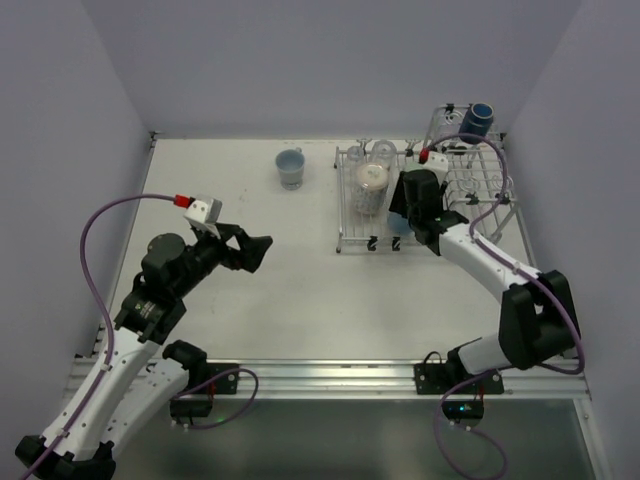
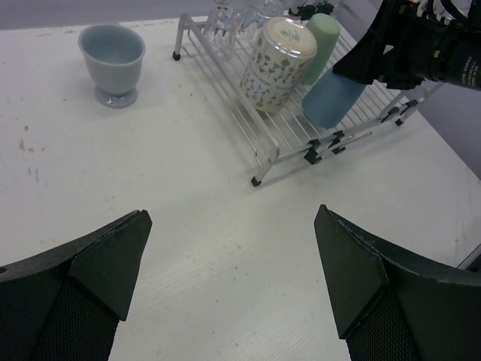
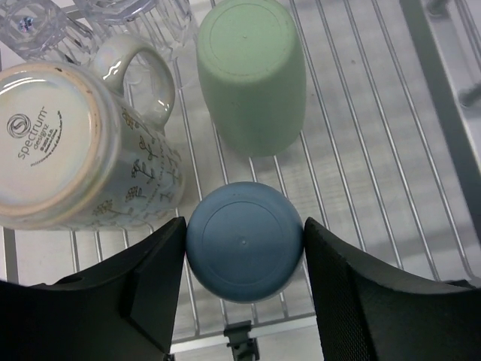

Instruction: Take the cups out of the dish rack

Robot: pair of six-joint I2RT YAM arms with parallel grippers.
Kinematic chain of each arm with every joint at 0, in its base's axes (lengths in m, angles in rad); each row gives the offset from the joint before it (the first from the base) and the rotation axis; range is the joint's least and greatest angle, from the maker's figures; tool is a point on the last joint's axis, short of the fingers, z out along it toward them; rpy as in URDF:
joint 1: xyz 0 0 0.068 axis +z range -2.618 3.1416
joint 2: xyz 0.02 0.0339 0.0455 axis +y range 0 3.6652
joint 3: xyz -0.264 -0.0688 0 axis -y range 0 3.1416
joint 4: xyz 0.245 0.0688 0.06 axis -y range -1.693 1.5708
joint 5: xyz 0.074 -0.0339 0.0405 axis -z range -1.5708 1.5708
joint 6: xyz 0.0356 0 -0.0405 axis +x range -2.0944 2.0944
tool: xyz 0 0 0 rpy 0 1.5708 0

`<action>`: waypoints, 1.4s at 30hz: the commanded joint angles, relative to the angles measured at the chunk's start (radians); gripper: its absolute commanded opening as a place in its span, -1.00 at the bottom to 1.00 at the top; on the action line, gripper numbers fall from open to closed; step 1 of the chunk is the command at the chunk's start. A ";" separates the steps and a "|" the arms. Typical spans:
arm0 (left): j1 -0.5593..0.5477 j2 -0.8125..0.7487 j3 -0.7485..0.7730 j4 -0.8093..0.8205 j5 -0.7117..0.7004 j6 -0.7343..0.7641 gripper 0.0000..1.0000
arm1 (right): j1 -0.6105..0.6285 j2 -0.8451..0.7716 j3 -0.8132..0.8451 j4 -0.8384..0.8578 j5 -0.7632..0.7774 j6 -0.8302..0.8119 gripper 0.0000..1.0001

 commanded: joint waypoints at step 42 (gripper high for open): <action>-0.160 0.323 -0.100 0.890 0.252 -0.646 -0.71 | 0.197 -0.460 -0.289 0.558 -0.841 0.549 -0.28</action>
